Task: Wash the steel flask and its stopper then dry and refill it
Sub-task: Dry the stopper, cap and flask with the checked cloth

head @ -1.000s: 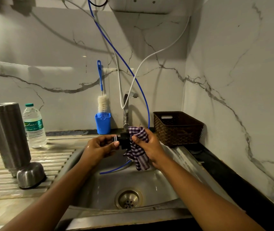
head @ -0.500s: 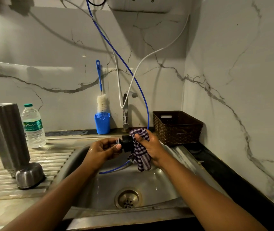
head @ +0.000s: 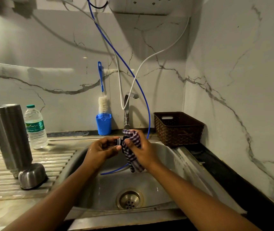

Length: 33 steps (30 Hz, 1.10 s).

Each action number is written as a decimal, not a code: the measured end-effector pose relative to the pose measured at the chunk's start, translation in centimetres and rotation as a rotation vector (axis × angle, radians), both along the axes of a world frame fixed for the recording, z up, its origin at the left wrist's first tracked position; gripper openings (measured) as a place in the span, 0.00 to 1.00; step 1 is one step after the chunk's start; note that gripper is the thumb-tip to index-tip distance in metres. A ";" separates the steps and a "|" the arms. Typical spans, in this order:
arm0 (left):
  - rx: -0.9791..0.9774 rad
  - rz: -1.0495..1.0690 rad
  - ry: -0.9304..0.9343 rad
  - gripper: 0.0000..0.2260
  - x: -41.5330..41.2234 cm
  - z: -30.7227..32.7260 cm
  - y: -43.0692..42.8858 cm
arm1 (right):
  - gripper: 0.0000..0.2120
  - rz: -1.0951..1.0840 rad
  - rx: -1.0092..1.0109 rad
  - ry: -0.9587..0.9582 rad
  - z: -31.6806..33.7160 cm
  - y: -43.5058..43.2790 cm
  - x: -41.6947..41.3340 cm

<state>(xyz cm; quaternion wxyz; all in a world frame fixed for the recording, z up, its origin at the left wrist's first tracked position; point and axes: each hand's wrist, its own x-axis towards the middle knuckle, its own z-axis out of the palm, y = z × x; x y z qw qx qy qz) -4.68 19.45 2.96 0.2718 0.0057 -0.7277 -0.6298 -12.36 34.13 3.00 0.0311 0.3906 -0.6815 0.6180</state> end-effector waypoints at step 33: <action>0.417 -0.125 -0.275 0.06 0.5 1.7 -0.8 | 0.28 0.073 0.097 0.007 0.0 1.7 -1.8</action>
